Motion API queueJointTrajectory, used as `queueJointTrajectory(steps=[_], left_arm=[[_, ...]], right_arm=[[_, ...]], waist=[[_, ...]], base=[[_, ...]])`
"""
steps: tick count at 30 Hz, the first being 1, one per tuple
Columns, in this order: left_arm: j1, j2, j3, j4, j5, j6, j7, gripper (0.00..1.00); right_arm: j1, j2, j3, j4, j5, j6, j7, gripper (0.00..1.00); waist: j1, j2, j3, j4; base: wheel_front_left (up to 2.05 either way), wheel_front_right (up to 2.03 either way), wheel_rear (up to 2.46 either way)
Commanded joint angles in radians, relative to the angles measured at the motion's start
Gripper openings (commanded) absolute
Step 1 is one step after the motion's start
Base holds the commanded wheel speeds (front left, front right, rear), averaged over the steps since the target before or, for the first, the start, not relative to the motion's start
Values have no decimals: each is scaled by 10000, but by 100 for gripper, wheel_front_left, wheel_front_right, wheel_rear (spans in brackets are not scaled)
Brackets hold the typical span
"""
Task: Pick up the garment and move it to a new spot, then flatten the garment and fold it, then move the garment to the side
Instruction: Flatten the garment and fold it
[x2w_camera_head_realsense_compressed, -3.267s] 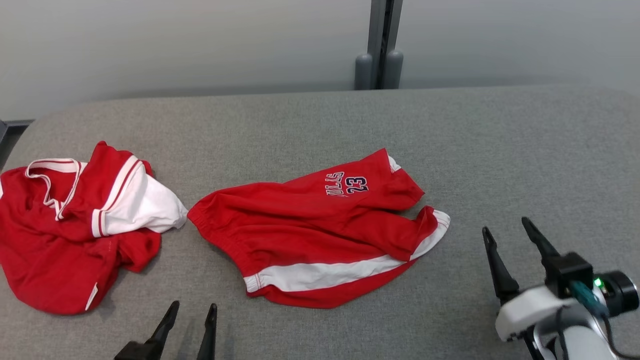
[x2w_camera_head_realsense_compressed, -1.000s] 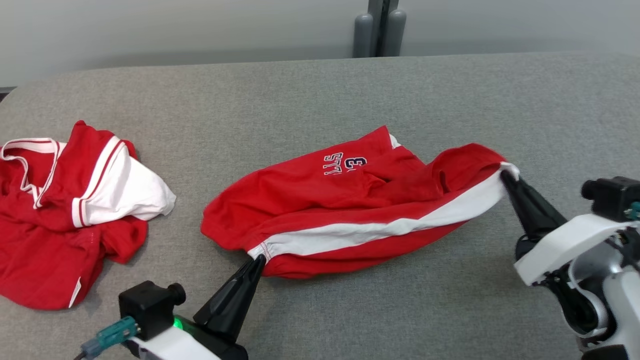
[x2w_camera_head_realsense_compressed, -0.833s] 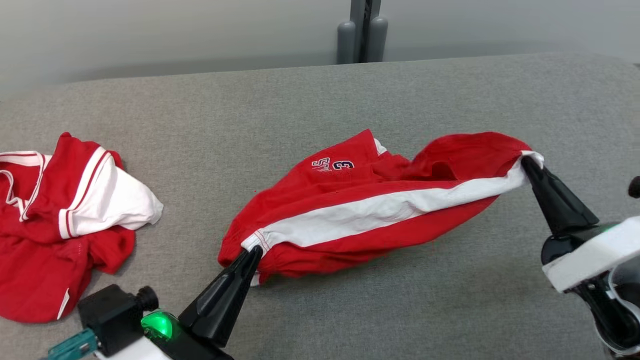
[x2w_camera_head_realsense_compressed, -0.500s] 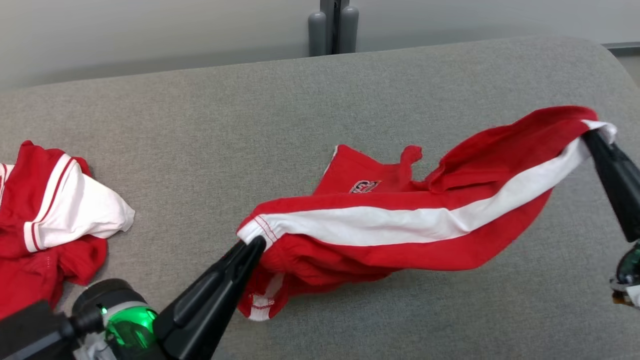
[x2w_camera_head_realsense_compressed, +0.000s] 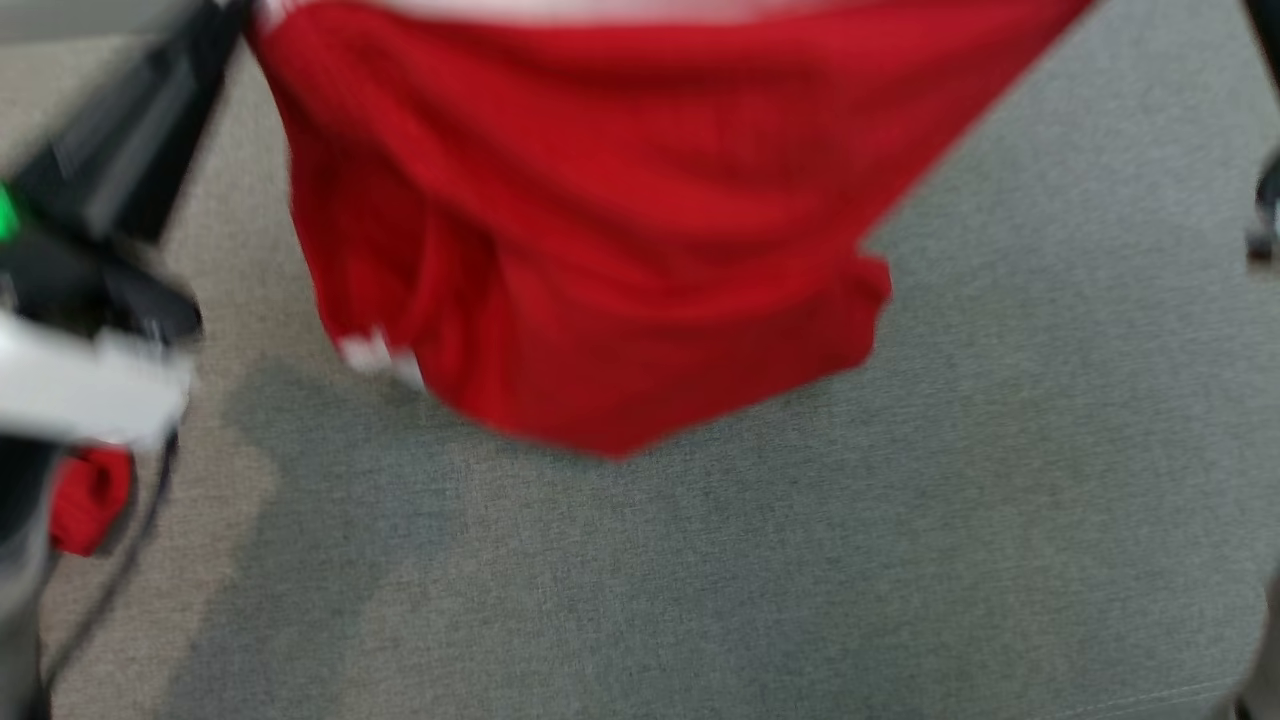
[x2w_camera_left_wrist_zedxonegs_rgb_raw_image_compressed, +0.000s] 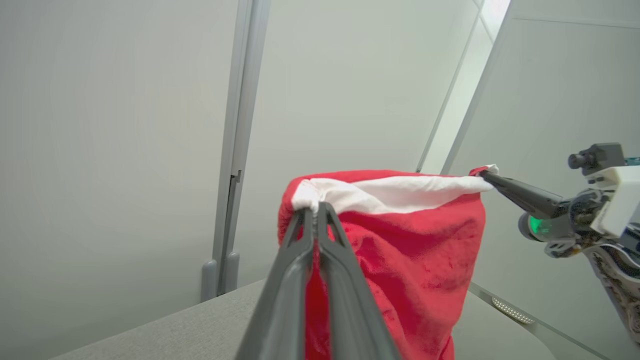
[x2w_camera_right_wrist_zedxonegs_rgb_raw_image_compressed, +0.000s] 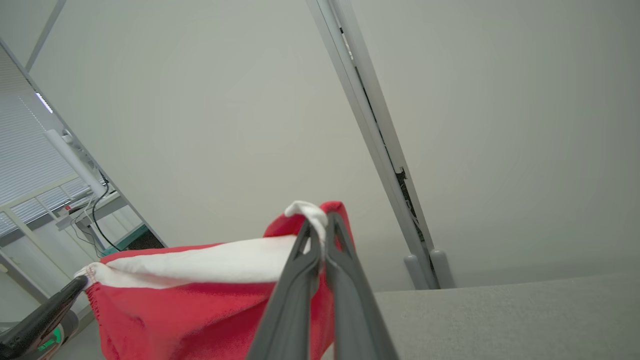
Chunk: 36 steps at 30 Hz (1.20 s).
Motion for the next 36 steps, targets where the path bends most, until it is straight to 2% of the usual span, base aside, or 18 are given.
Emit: queueJointTrajectory(steps=[1, 3, 6, 12, 13, 18, 21, 26, 27, 32, 34, 36], left_arm=[[-869, 0, -72, 563, -14, 25, 105, 0], [-2461, 55, -194, 1811, 450, 13, 81, 0], [-4684, -258, -578, 3800, 1090, -49, -270, 0], [-8065, -611, -1302, 7641, 2625, -373, -2399, 0], [-8065, -611, -1302, 7641, 2625, -373, -2399, 0], [-8670, -732, -1965, 10128, 3159, -509, -4495, 0], [-7974, -926, -2719, 10875, 2635, -545, -5151, 0], [-5702, -621, -3916, 10708, 1126, -554, -6310, 0], [-4483, -445, -4487, 10308, 771, -555, -6634, 0], [-1696, 148, -5161, 9054, 570, -555, -7138, 0], [-599, 174, -5177, 8612, 716, -485, -7180, 0], [511, 114, -5089, 8104, 831, -222, -7204, 0]], right_arm=[[-797, 150, -30, 482, -346, 9, 90, 0], [-2273, 351, -147, 1565, -1012, 9, 8, 0], [-4424, 430, -412, 3603, -1640, 7, -841, 0], [-7811, 387, -529, 8182, -1944, 0, -4196, 0], [-7811, 387, -529, 8182, -1944, 0, -4196, 0], [-8688, 360, 353, 11384, -1083, -10, -6323, 0], [-8131, 384, 1235, 12380, -672, -7, -6882, 0], [-6073, 395, 2139, 12400, 44, 4, -7197, 0], [-4854, 362, 2168, 12021, 399, 3, -7050, 0], [-1670, -83, 1935, 10221, 1454, 1, -6483, 0], [-269, -236, 1730, 9463, 1825, -10, -6301, 0], [1112, -294, 1515, 8619, 2117, -10, -6072, 0]], waist=[[0, 0, 617, 136], [0, 0, 1023, 283], [0, 0, 1541, 502], [0, 0, 2292, 715], [0, 0, 2292, 715], [0, 0, 2539, 678], [0, 0, 2655, 690], [0, 0, 2184, 700], [0, 0, 1832, 733], [0, 0, 759, 796], [0, 0, 306, 871], [0, 0, -178, 936]], base=[[0, 0, 0], [0, 0, 0], [0, 0, 0], [0, 0, 0], [0, 0, 0], [0, 0, 0], [0, 0, 0], [0, 0, 0], [0, 0, 0], [0, 0, 0], [0, 0, 0], [0, 0, 0]])
